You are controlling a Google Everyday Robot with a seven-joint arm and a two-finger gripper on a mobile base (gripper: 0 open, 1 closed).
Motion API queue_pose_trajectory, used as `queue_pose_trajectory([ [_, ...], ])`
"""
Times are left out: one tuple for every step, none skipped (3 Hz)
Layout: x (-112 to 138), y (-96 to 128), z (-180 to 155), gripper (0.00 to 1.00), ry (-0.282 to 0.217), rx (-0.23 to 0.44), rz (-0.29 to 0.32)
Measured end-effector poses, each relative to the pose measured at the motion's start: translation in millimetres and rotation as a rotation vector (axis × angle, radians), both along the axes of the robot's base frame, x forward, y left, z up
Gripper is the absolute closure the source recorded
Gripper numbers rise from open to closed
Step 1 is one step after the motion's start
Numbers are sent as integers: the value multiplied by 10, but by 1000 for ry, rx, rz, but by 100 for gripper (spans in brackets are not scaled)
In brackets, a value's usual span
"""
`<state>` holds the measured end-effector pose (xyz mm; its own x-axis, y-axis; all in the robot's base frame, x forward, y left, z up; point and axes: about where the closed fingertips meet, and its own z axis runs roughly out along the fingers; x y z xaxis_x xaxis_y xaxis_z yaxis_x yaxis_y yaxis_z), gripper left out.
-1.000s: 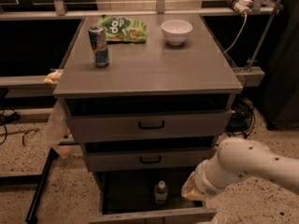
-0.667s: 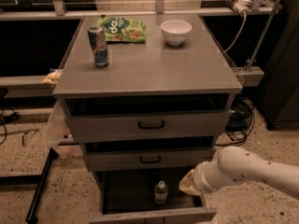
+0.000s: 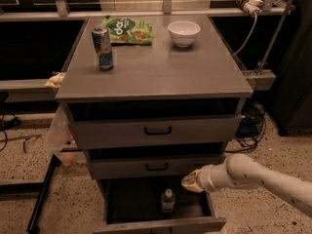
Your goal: Pick blue plastic bottle from bottom drawer and place on counter
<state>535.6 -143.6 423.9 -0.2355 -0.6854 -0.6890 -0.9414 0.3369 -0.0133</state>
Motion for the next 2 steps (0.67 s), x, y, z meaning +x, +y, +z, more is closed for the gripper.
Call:
queue_pose_trajectory([
  [-45,58,-346,100,40,36,-15],
  [-80,-13,-662,100,9,-10,26],
])
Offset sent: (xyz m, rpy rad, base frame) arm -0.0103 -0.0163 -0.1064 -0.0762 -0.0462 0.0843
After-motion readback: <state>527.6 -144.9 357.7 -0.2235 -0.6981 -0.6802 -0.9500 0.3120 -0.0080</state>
